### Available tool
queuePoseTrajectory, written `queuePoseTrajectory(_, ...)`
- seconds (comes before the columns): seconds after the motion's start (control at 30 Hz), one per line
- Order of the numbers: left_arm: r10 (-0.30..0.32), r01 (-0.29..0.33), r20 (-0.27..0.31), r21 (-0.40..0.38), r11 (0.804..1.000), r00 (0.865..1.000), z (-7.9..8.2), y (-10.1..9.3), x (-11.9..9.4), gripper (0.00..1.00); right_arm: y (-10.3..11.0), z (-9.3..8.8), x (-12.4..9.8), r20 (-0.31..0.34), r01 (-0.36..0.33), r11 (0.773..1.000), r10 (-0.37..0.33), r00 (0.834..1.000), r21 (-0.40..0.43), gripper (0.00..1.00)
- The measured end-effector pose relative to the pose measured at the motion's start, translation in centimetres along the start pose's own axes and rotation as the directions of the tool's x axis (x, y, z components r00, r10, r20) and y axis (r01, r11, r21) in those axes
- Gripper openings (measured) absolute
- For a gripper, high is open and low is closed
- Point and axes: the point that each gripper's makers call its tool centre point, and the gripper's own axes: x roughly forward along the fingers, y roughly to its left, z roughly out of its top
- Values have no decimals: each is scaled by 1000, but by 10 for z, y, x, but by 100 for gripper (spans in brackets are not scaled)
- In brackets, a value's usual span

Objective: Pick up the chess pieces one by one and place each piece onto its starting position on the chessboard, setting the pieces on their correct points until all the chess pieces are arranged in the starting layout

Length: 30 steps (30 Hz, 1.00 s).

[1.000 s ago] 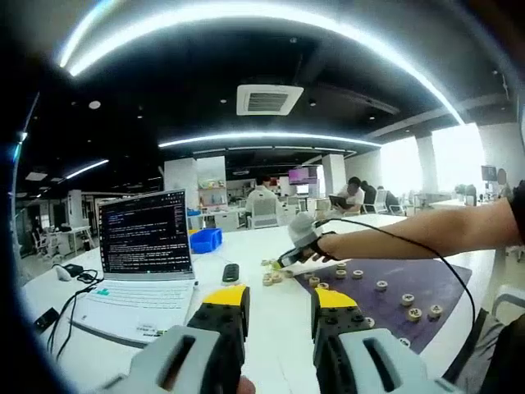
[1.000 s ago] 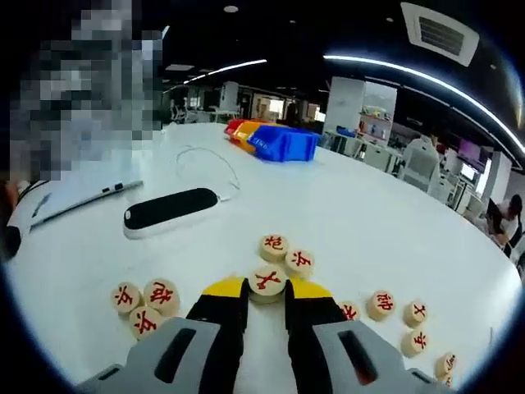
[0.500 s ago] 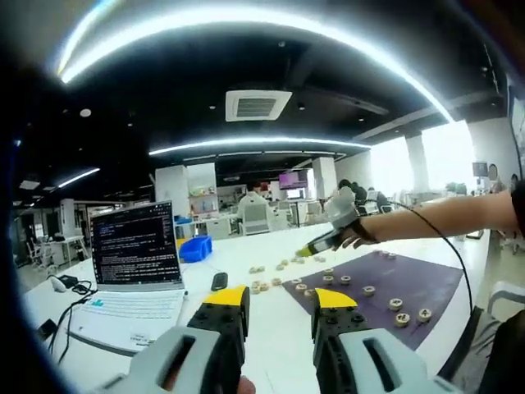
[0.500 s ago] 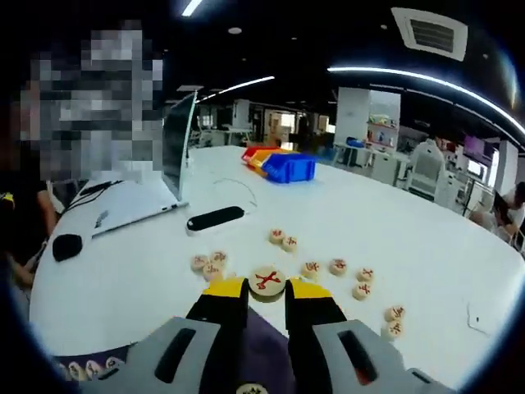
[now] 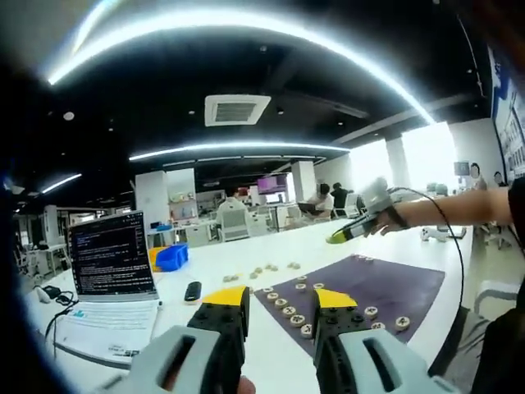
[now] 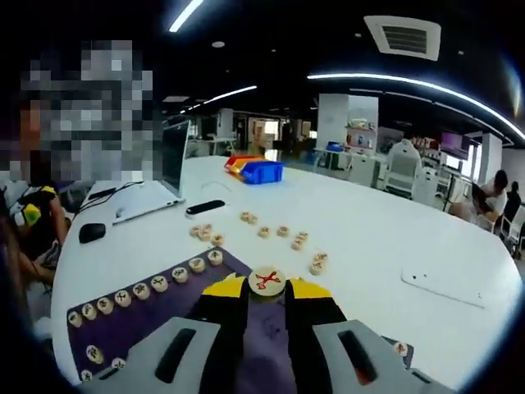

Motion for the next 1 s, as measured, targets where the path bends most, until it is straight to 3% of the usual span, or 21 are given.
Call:
queuePoseTrajectory(0.17, -34, 34, 3, -2, 999, 999, 0, -8, 3, 32, -14, -10, -36, 35, 31, 999, -33, 999, 35, 19)
queuePoseTrajectory(0.47, -17, 17, 4, -29, 999, 1000, -4, 3, 1, 32, -55, -63, -72, -53, 153, 988, -152, 987, 18, 19)
queuePoseTrajectory(0.6, -18, 18, 6, -29, 999, 1000, -4, 3, 0, 32, -66, -87, -89, -84, 193, 979, -187, 979, 68, 19)
queuePoseTrajectory(0.8, -23, 23, 4, -27, 999, 1000, -5, 2, 1, 32, -85, -126, -103, -146, 246, 967, -235, 961, 65, 19)
queuePoseTrajectory(1.0, -19, 19, 4, -28, 999, 1000, -5, 3, 0, 32, -89, -146, -106, -169, 264, 960, -246, 954, 91, 19)
